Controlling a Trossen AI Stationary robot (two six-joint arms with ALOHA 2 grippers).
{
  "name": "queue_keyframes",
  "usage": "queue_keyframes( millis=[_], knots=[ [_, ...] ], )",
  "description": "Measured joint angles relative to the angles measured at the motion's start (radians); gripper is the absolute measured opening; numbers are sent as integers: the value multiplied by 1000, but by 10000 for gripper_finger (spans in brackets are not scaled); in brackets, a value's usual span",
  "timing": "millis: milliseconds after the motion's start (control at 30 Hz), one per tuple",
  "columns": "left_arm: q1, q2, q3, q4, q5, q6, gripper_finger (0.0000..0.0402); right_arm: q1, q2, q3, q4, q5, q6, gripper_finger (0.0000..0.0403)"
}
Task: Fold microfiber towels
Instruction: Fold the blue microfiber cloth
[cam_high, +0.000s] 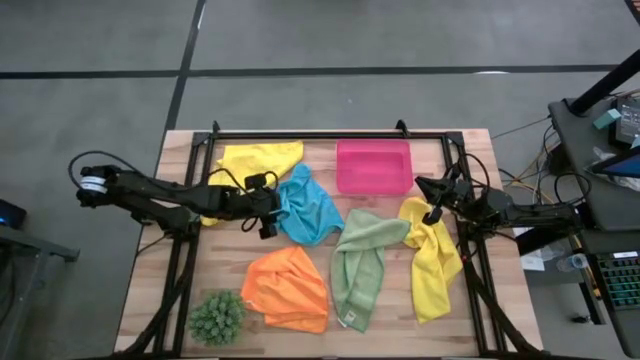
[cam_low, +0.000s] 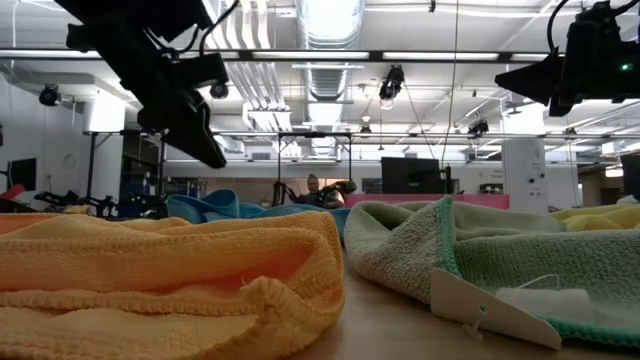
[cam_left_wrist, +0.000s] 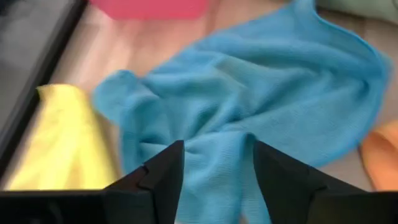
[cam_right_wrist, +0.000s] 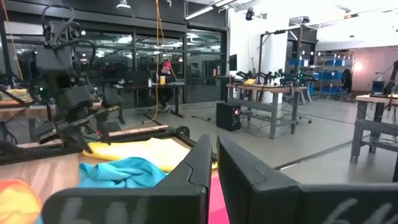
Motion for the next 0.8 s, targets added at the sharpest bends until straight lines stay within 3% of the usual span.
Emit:
queue_keyframes(
  millis=[267,467,567,700,800],
  knots=[
    [2,143,5,39,-45,-4,166,0,37,0,0,1,9,18],
    [5,177,19,41,-71,-5,141,0,58,0,0,1,26,18],
    [5,173,19,41,-71,-5,106,0,61,0,0,1,26,18],
    [5,153,33,40,-75,-5,21,0,61,0,2,1,26,18],
    [5,126,64,37,-112,-6,7,0,61,0,8,-1,38,18]
  ],
)
